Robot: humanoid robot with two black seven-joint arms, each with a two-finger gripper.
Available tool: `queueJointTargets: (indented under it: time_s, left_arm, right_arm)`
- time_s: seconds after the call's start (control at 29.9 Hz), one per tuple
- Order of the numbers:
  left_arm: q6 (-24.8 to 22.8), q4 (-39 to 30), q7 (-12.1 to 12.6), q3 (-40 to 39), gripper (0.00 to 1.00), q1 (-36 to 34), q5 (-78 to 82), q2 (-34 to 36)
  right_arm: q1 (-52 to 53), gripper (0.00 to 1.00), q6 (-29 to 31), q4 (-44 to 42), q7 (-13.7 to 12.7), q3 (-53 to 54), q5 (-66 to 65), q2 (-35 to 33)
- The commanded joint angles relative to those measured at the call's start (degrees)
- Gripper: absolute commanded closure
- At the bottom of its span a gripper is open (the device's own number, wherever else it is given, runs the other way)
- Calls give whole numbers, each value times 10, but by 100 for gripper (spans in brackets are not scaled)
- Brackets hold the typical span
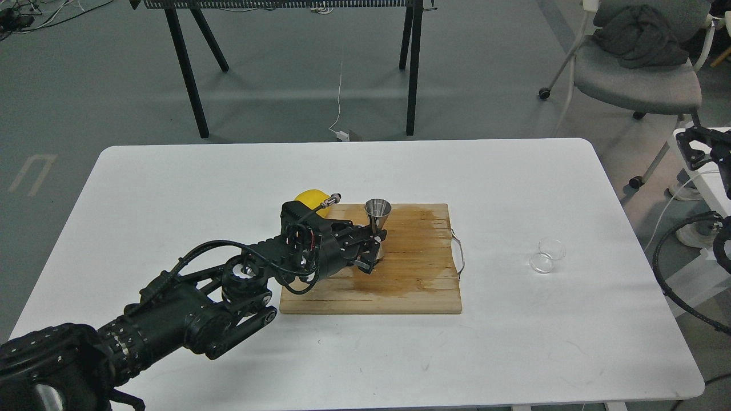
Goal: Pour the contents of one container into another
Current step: 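Lift the jigger and carry it onto the wooden board, then set the jigger upright on the board beside the lemon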
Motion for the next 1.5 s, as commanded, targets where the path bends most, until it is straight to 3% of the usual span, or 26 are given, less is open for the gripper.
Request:
queueJointTargets:
  time_s: [0.0, 0.43, 0.67, 1.47]
  left_arm:
    - [0, 2, 2, 2, 93, -1, 0, 4]
    - [0, 26, 10, 2, 86, 1, 0, -1]
    - [0, 25, 12, 1, 68, 0, 0, -6]
    - [0, -12, 12, 5, 43, 7, 0, -2]
  right_arm:
    - [0, 0, 0, 1, 0, 0, 0, 1]
    - [-1, 0, 0, 1, 0, 0, 0, 1]
    - [-1, 0, 0, 1, 0, 0, 0, 4]
    - [-1, 0, 0, 0, 0, -1, 0, 1]
